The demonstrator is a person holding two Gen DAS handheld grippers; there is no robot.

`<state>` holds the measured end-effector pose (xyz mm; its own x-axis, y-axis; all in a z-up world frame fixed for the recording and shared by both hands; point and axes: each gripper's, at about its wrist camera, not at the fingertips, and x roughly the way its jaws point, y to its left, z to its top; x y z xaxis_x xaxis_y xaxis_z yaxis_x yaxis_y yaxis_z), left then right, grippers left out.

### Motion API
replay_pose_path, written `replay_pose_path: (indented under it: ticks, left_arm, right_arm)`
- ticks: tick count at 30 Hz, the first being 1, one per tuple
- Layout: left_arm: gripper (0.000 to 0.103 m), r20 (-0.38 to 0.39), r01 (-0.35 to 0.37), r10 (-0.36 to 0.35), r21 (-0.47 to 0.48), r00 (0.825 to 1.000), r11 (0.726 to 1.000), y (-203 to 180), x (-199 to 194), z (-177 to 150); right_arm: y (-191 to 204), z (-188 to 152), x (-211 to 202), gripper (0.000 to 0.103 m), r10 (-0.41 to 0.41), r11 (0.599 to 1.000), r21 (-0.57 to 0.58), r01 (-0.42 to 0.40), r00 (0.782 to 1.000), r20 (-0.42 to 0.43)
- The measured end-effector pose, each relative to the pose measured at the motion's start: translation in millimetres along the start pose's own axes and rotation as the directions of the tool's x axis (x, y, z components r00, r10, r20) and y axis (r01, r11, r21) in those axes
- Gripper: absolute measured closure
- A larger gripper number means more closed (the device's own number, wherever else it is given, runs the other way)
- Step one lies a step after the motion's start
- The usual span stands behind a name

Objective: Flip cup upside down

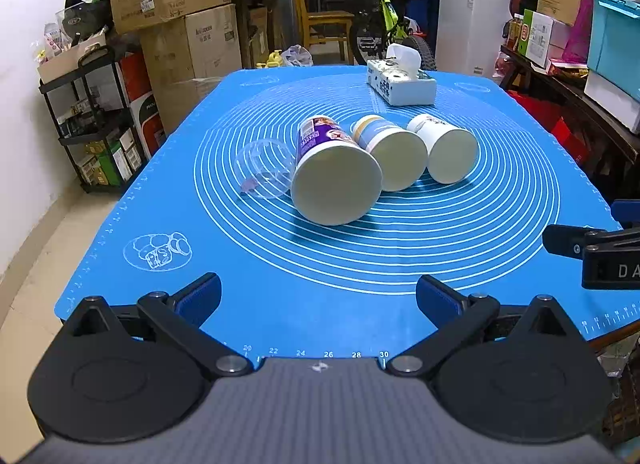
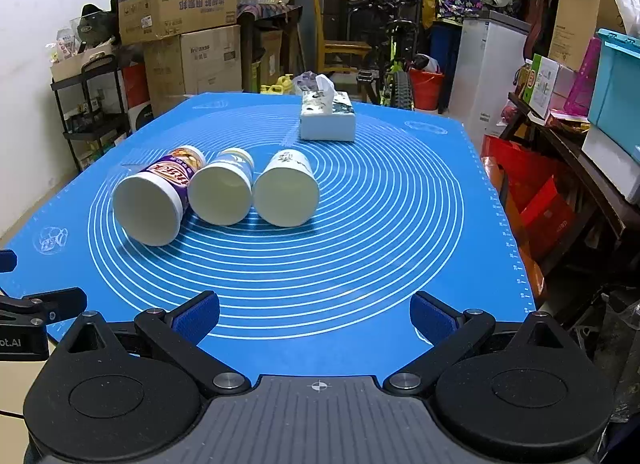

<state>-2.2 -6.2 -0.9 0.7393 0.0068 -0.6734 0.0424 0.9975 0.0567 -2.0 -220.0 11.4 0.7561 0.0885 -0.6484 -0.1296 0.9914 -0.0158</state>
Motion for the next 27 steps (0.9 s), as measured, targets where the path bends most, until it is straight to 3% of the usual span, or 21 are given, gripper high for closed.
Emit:
replay_pose_path:
  ticks: [27]
  left_arm:
    - [0.001,-0.01,-0.01,0.01,0.015,1.0,1.0,-3.8,1.9,-0.3]
  right_arm:
    - [0.0,-3.0,2.0,0.003,-0.003,1.0,-0.017,0.003,1.0,-0.011]
